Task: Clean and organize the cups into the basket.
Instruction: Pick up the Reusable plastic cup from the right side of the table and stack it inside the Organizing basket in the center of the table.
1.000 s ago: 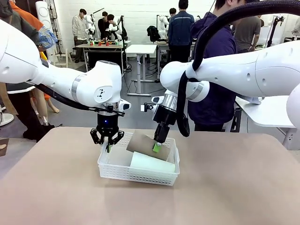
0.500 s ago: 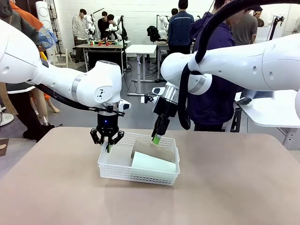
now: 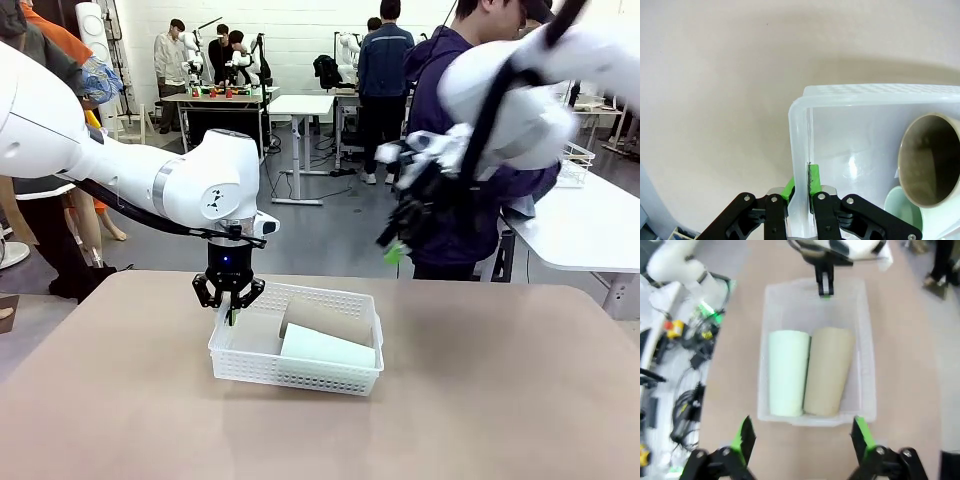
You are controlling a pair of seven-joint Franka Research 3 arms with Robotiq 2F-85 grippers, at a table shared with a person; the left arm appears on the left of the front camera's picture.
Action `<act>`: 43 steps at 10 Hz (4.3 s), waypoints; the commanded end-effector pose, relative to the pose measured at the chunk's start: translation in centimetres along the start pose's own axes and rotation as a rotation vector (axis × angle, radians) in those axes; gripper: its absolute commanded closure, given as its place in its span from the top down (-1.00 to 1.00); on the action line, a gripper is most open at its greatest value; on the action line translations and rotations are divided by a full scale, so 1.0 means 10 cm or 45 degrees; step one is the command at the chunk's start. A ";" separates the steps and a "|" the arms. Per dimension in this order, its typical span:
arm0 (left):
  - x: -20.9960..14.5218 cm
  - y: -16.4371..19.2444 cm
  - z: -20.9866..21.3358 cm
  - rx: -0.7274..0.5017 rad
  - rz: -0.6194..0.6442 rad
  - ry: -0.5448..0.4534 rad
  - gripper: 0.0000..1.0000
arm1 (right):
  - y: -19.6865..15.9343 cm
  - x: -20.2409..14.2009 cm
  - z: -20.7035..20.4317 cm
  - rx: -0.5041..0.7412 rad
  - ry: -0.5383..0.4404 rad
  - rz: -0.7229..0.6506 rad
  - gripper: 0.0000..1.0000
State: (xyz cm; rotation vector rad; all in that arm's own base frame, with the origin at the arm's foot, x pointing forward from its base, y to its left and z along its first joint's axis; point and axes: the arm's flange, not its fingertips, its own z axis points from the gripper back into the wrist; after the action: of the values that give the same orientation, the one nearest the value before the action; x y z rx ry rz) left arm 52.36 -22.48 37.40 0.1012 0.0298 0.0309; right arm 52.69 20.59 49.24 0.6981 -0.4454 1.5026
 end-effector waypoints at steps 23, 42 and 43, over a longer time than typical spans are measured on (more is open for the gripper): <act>0.00 0.01 0.02 0.000 0.000 -0.006 -1.00 | 1.14 -3.29 1.26 -0.245 -0.929 -0.066 1.00; 0.00 0.01 0.02 0.000 0.000 -0.006 -1.00 | 1.14 -3.29 1.26 -0.245 -0.929 -0.066 1.00; 0.00 0.01 0.02 0.000 0.000 -0.006 -1.00 | 1.14 -3.29 1.26 -0.245 -0.929 -0.066 1.00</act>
State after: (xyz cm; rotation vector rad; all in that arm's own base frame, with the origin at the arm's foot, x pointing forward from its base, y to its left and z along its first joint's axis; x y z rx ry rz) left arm 52.35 -22.51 37.41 0.1012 0.0298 0.0303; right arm 42.05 -13.02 38.00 1.0815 -1.0932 1.0909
